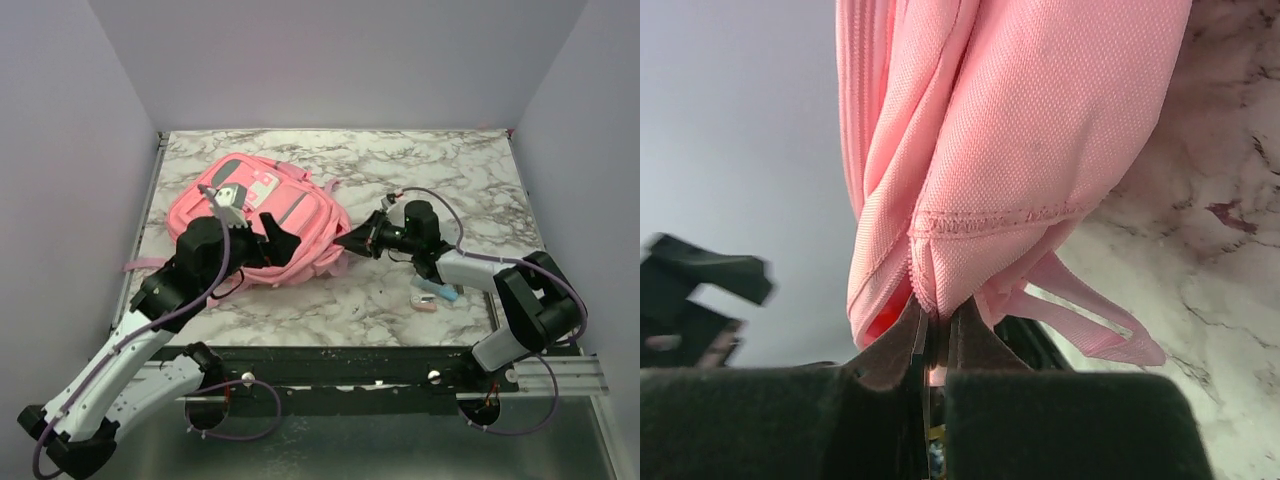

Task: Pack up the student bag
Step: Zip the student bag at the center of the board.

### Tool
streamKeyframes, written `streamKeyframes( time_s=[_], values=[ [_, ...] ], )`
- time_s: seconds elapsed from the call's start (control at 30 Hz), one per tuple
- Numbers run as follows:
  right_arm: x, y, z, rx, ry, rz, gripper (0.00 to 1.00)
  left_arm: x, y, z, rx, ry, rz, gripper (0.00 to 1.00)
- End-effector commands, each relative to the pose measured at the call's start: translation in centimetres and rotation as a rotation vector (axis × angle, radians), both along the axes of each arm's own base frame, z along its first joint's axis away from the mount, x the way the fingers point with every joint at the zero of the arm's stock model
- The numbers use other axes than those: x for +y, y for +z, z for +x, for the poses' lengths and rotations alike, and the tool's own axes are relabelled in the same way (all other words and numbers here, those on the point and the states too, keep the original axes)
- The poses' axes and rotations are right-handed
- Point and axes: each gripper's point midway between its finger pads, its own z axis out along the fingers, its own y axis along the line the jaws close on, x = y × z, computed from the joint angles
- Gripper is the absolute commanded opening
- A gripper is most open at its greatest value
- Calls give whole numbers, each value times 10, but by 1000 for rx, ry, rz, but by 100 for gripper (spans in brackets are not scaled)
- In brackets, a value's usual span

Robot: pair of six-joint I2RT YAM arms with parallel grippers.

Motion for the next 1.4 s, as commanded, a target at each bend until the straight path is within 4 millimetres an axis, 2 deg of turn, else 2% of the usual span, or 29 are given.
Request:
streamKeyframes(
  time_s=[0.0, 0.1, 0.23, 0.33, 0.43, 0.57, 0.63, 0.73, 0.8, 0.87, 1.0, 1.2, 1.33, 1.37],
  values=[
    [-5, 85, 19, -137, 49, 234, 1, 44, -62, -10, 91, 215, 21, 98],
    [-16, 101, 40, -139, 12, 269, 1, 57, -89, -17, 119, 280, -12, 98],
    [-24, 115, 68, -148, -14, 276, 1, 56, -116, -24, 174, 289, -44, 98],
    [-26, 121, 83, -149, -9, 280, 1, 53, -133, -23, 207, 291, -35, 99],
    [-31, 120, 99, -143, -12, 278, 1, 53, -152, -19, 232, 301, 3, 93],
    [-42, 120, 110, -136, -31, 299, 1, 64, -179, -9, 262, 373, 104, 89],
    [-46, 122, 111, -144, -36, 308, 1, 65, -180, 0, 236, 375, 148, 87],
    [-49, 126, 112, -157, -34, 312, 1, 69, -176, 17, 192, 394, 208, 79],
    [-50, 129, 113, -164, -33, 315, 1, 70, -178, 26, 171, 392, 249, 68],
    [-49, 132, 111, -170, -27, 318, 1, 64, -180, 32, 153, 357, 274, 63],
    [-50, 135, 109, -183, -24, 317, 1, 55, -181, 41, 162, 316, 303, 53],
    [-50, 135, 106, -186, -15, 322, 1, 56, -180, 55, 144, 329, 363, 49],
    [-50, 136, 105, -191, -5, 330, 0, 55, -186, 62, 163, 335, 402, 38],
    [-50, 136, 105, -192, -3, 331, 1, 54, -186, 64, 168, 334, 412, 32]
  ],
)
